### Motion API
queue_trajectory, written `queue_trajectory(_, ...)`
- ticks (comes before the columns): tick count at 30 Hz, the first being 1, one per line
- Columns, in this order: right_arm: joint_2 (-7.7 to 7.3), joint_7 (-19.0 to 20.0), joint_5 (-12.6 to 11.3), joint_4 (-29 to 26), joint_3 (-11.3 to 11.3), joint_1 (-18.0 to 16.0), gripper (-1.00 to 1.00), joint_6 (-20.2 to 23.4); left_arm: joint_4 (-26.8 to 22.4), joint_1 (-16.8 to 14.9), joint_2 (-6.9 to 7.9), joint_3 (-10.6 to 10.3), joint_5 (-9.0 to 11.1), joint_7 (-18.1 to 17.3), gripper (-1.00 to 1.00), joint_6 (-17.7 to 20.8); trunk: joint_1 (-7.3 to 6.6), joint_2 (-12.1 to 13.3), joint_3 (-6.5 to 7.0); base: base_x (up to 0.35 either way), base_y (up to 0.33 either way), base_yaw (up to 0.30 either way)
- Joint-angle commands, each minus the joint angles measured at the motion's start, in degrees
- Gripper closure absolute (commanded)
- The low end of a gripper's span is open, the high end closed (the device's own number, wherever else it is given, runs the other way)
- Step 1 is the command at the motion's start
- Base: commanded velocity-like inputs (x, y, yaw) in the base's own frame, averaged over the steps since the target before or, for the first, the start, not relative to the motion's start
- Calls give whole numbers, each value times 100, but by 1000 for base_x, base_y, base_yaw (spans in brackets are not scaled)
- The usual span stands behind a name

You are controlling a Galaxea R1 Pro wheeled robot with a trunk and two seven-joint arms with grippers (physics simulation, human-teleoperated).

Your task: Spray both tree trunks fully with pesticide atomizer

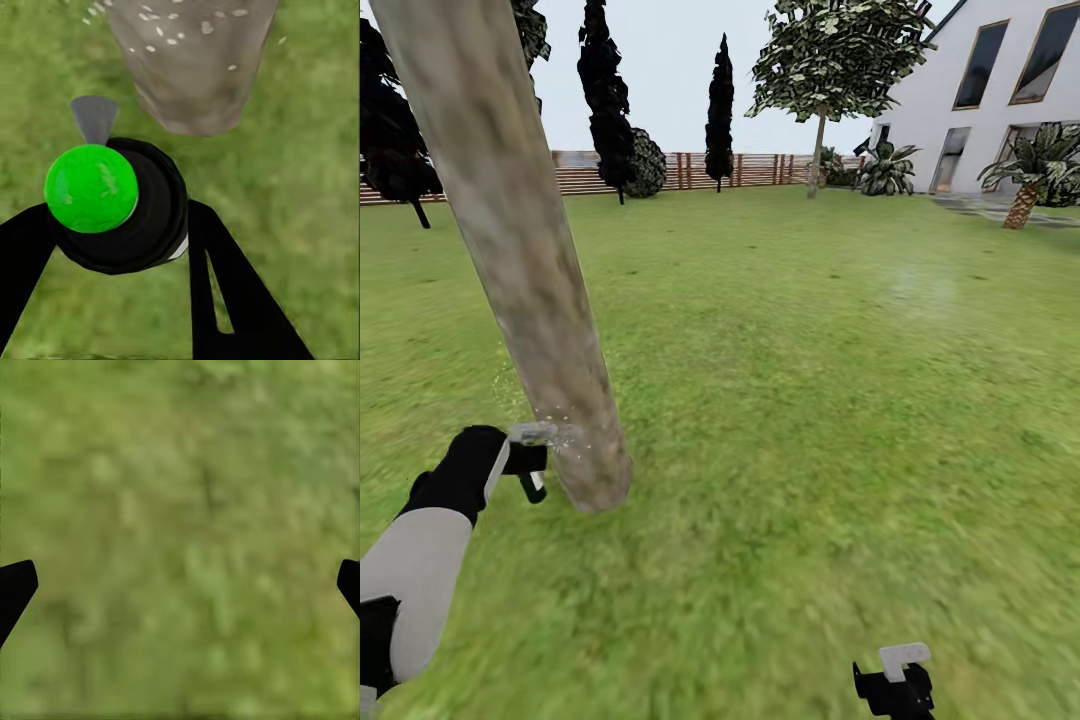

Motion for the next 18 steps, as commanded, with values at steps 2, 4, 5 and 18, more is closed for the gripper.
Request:
queue_trajectory(2,3,0,0,0,-1,0,-100,0,-5,3,137,-13,94,-310,100,41,0,0,0,0,0,0)
queue_trajectory(4,5,0,-6,0,-1,0,-100,0,-10,3,168,-19,64,-483,100,57,0,0,0,0,0,0)
queue_trajectory(5,5,0,-8,0,-1,0,-100,0,-18,-6,178,-20,54,-489,100,71,0,0,0,0,0,0)
queue_trajectory(18,-4,0,-9,-2,-1,0,-100,0,-924,85,110,-47,41,-464,100,801,0,0,0,50,-172,82)
